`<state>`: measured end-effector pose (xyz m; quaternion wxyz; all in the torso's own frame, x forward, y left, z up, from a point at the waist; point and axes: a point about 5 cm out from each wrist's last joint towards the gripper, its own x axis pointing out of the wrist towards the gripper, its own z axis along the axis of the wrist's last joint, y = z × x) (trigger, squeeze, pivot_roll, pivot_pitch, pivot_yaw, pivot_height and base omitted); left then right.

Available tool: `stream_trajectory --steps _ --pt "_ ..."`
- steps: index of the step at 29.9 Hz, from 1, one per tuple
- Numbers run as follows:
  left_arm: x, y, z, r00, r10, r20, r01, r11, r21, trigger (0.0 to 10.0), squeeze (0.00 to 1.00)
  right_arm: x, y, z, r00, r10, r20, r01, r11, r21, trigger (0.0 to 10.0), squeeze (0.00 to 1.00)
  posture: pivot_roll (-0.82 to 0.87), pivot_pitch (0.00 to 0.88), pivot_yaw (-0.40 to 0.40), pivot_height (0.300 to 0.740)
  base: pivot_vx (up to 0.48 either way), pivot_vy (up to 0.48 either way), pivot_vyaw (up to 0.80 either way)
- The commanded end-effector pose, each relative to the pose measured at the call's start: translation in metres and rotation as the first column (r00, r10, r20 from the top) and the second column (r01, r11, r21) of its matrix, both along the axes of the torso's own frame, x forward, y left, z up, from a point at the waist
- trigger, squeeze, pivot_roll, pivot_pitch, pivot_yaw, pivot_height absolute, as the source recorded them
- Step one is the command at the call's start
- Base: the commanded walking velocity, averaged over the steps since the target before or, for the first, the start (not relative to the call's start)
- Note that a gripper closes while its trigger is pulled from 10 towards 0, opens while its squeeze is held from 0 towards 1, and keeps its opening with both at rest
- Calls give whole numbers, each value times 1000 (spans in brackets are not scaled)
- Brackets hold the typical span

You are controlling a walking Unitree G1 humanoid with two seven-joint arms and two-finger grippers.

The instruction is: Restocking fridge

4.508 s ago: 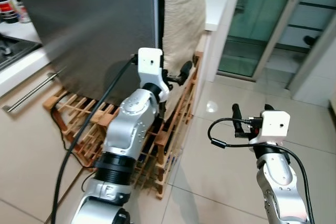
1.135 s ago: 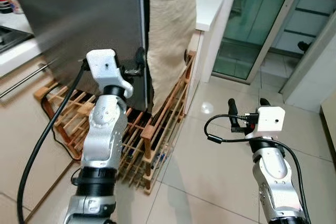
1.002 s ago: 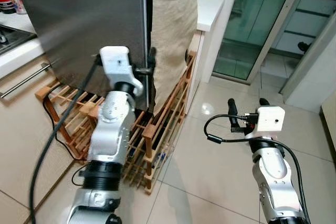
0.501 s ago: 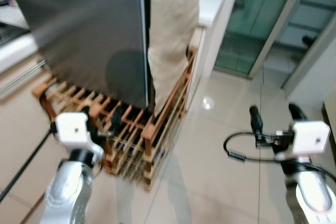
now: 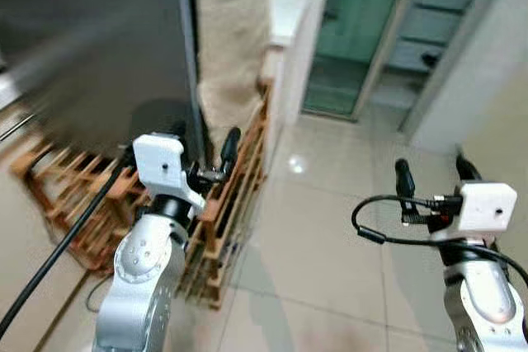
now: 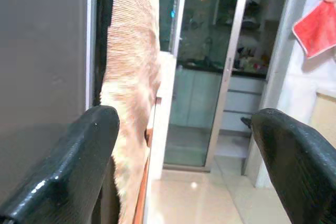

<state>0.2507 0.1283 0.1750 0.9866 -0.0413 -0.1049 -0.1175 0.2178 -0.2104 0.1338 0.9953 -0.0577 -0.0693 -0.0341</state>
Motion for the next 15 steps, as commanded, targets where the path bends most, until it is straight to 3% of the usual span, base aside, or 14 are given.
stream_trajectory --steps 1,7,13,15 --pt "7 2 3 1000 24 -9 -24 999 -29 10000 0 5 1 -4 1000 1 -20 0 1000 8 10000 0 -120 0 -25 740 469 0 0" --pt "15 11 4 991 124 -59 -130 986 -107 10000 0 11 4 -4 1000 12 -19 -12 1000 14 10000 0 -118 0 -28 740 470 0 0" --pt "16 17 20 977 209 31 -204 972 -117 10000 0 21 6 -6 999 25 -24 -25 1000 16 10000 0 -111 0 -35 740 455 0 0" --pt "19 21 22 969 242 38 -237 966 -106 10000 0 25 9 -7 999 38 -23 -38 999 16 10000 0 -109 0 -36 740 0 0 0"
